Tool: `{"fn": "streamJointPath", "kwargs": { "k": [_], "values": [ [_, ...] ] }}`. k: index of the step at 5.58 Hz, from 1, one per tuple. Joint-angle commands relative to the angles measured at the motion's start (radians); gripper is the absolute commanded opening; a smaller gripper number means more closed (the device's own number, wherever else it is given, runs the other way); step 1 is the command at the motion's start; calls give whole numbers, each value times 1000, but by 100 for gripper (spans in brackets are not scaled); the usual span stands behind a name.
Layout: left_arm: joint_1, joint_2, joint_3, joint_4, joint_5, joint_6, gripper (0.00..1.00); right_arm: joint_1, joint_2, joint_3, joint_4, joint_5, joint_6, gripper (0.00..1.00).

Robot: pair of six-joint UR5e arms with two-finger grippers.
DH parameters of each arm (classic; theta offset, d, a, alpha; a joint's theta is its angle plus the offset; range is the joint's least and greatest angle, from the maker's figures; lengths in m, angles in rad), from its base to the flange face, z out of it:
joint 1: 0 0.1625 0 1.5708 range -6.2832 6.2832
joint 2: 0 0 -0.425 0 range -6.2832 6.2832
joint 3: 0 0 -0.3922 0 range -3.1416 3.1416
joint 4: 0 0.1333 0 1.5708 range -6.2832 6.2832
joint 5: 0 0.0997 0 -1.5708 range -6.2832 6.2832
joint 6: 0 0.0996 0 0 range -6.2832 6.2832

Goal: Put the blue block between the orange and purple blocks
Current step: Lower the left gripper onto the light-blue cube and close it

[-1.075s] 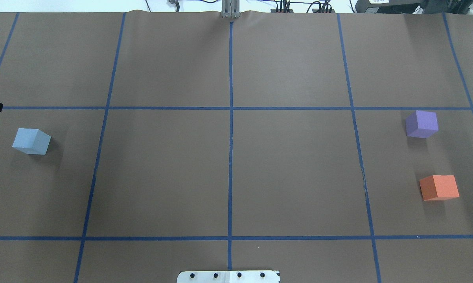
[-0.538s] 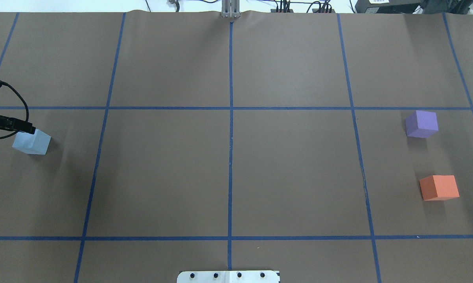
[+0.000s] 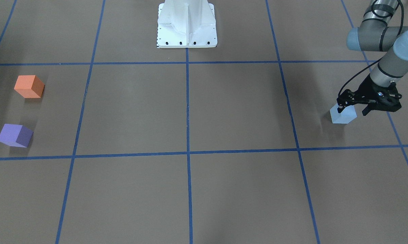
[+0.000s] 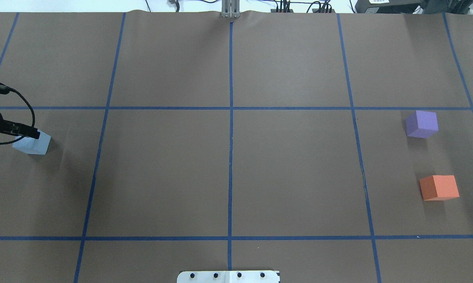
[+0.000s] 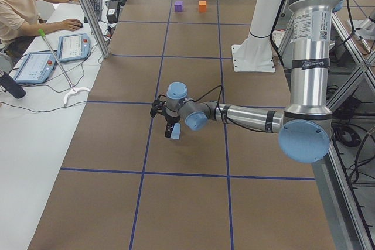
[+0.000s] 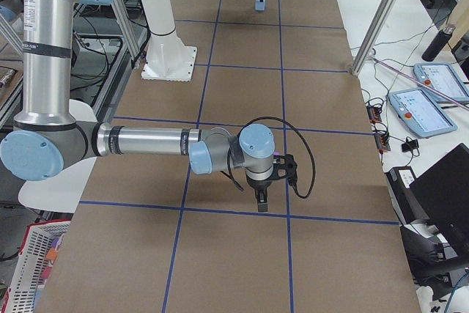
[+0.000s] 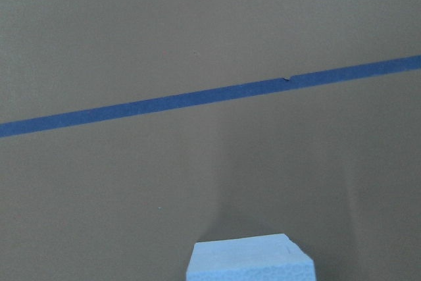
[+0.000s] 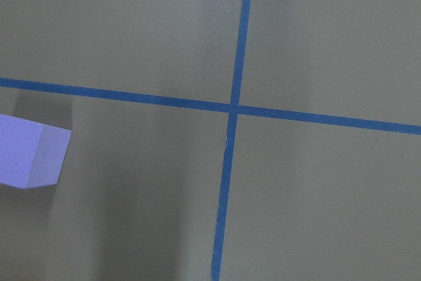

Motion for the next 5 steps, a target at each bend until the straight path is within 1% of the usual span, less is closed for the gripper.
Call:
{"fn": "streamJointPath", "kwargs": {
  "k": [1, 2, 3, 4, 5],
  "values": [
    [47, -1, -2, -2, 4, -53, 97, 0, 0, -5, 0, -1, 0, 100],
    [52, 5, 0, -3, 31, -50, 89, 0, 0, -6, 0, -1, 0, 100],
    [52, 9, 0, -3, 49, -42, 33, 0, -2, -6, 0, 0, 2, 100],
    [51, 2, -8, -2, 51, -41, 0, 0, -2, -6, 0, 0, 0, 100],
    [49, -14, -50, 1, 51, -42, 0, 0, -2, -6, 0, 0, 0, 100]
  ]
}}
